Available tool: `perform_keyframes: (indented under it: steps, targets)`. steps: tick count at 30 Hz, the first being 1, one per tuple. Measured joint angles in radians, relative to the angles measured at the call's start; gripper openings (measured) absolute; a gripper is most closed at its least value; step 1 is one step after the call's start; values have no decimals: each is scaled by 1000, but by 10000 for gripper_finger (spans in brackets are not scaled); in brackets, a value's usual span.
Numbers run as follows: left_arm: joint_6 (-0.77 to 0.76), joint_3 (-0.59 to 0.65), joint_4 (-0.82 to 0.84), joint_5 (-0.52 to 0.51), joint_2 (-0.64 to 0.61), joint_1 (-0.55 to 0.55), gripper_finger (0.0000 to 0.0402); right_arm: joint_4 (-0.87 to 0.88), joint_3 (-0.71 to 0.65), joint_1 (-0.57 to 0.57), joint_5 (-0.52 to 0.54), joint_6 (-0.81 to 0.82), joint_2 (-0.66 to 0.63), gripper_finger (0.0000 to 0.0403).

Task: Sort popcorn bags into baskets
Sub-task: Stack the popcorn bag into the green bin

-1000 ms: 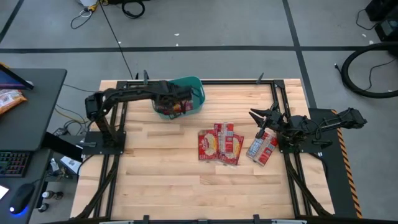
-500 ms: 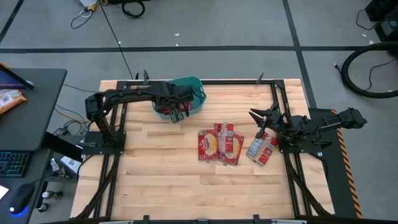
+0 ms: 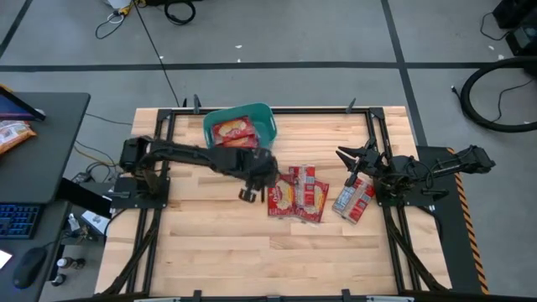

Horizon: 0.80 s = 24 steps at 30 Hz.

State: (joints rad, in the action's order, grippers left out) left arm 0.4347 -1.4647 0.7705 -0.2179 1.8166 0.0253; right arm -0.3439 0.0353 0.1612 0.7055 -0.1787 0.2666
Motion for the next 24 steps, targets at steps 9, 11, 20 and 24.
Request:
perform_keyframes:
  steps: [9,11,20,24]
  targets:
    - [130,-1,-75,-46,118,86,148,-31,0,0,0,0,15,80]
    - [162,0,-68,-91,150,98,148,-34,0,0,0,0,16,80]
    - [269,-1,-94,-165,232,126,148,-59,0,0,0,0,25,80]
    - [282,-1,-95,-179,259,126,148,-64,0,0,0,0,28,80]
